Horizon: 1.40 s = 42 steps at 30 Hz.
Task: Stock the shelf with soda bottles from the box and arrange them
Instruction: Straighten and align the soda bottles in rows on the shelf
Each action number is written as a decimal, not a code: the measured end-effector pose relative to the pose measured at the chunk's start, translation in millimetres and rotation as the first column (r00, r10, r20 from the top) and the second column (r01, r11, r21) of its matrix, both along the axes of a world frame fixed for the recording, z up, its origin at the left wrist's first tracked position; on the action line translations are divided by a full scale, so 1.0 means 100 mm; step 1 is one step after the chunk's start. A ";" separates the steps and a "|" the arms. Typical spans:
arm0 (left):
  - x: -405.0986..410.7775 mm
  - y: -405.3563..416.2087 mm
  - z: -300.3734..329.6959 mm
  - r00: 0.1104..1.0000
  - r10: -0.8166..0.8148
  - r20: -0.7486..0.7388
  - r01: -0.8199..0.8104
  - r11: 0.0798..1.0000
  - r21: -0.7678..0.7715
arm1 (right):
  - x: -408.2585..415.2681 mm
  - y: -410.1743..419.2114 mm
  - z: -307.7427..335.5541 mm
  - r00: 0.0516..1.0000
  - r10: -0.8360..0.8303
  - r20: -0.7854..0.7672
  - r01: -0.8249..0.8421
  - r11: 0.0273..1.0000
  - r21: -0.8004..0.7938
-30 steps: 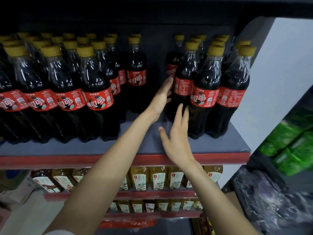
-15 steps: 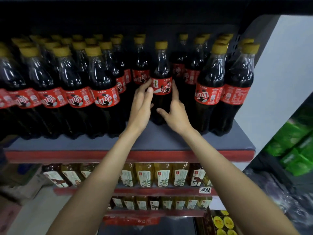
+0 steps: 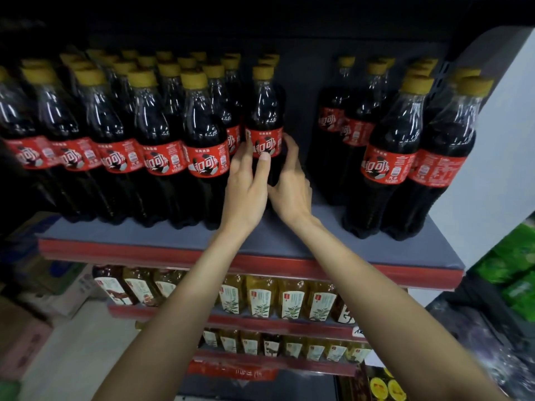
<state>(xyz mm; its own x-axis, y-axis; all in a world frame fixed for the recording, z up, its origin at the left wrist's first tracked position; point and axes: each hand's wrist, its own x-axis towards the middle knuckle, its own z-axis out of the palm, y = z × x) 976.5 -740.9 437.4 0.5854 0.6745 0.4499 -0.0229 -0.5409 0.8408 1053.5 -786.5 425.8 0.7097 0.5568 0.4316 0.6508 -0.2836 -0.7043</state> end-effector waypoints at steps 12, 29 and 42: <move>-0.14 -0.19 0.03 0.966 -0.039 0.257 0.049 0.998 -0.032 | -0.05 -0.36 -0.02 0.988 0.125 0.091 -0.133 0.987 0.095; 0.47 -0.83 -0.04 0.901 -0.429 0.063 0.431 0.873 -0.230 | 0.21 -1.41 -0.20 0.946 -0.271 0.176 0.249 0.959 0.139; -0.37 -0.29 -0.28 0.927 0.354 0.124 -0.363 0.763 0.536 | 0.02 -0.75 -0.11 0.992 0.038 0.119 -0.041 0.999 0.024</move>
